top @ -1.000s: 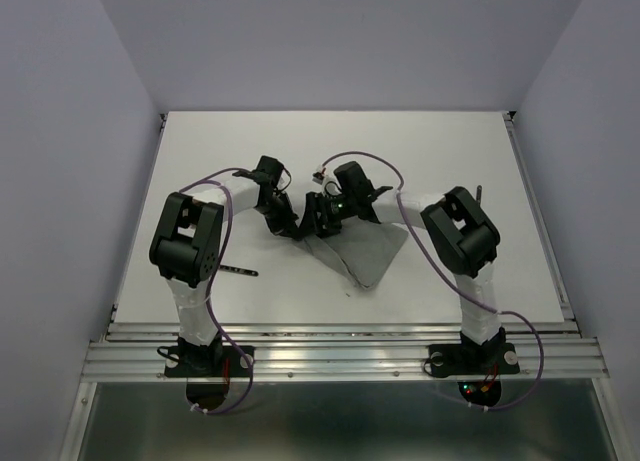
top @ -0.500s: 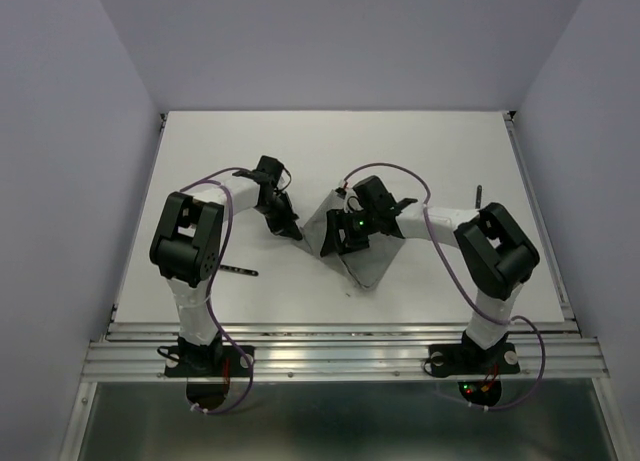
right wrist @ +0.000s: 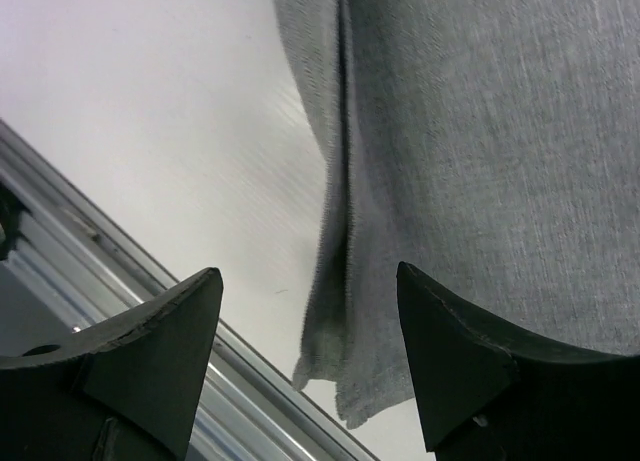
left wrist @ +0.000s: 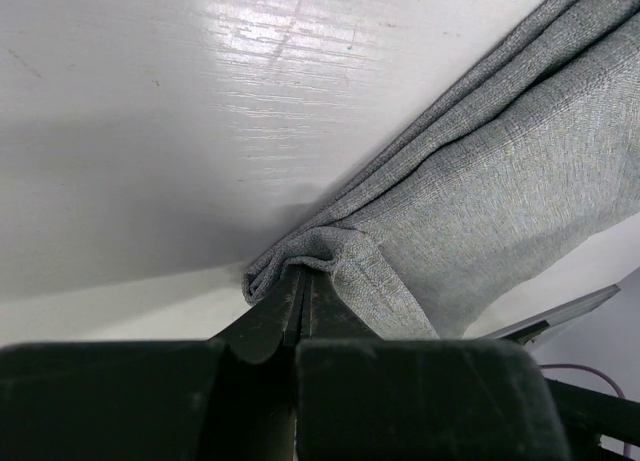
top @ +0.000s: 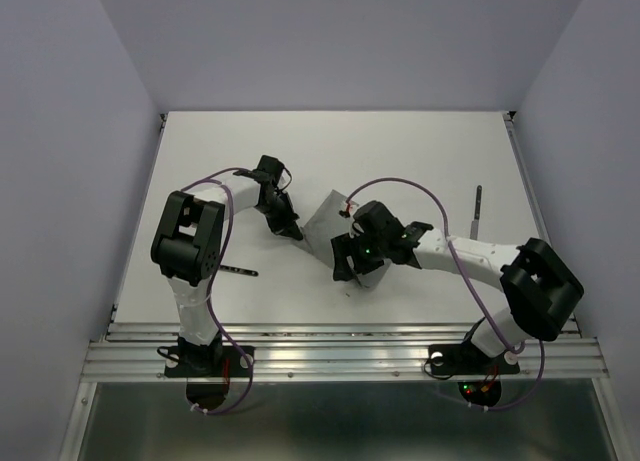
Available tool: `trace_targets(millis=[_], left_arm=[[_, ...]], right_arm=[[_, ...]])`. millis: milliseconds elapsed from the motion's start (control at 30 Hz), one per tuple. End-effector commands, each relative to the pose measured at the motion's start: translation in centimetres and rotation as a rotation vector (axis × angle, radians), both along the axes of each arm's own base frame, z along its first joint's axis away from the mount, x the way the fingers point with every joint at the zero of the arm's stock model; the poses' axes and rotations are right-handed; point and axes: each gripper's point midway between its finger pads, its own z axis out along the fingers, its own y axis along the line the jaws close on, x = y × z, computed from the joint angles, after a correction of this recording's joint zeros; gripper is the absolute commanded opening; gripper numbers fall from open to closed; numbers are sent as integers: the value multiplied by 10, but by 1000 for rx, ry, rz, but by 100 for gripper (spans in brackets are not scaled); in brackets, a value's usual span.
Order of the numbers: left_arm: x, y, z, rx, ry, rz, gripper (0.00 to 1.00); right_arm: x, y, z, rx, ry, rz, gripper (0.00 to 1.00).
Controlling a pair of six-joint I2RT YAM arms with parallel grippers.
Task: Fold the napkin into a case and place the utensils inside
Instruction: Fold the lower triangle-folded napkin at the center of the board.
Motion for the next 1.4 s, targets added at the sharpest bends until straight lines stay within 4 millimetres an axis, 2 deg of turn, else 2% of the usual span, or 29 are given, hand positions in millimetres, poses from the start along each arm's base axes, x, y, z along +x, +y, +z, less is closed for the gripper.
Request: trace_targets(millis=[0,133,233,333,367,467,633,833,1000,1167,1367], left_arm=[[-12,15,-27,102,51,-24,4],[-13,15,-28,103,53,-25,5],[-13,15,-27,102,51,-25,4],[-12,15,-25,98,44,-25,5],[-13,16,-24,101,44,-25,5],[-14,16,-24,103,49,-25,5],[-10,16,-16,101,19,-34,9],[-2,19,-1,121,-29,-47,19],[6,20,10,132,-66,-56,25],[12,20,17,136,-91,-64,31],[21,17,34,122,-137,-69,44]], right_arm=[[2,-14,-13,-90,-30,-42,76],[-2,-7,-20,-83,-10,-16,68],[-1,-8,-24,-96,-10,-26,54],[1,-12,-26,-111,-19,-49,35],[2,-14,-28,-119,-20,-58,21],[4,-16,-32,-122,-27,-82,1],[-6,-3,-24,-33,5,-36,1],[-15,13,-10,72,49,23,1],[-10,11,-2,170,115,12,1],[-17,16,2,249,187,28,1],[-14,22,7,334,226,-11,1]])
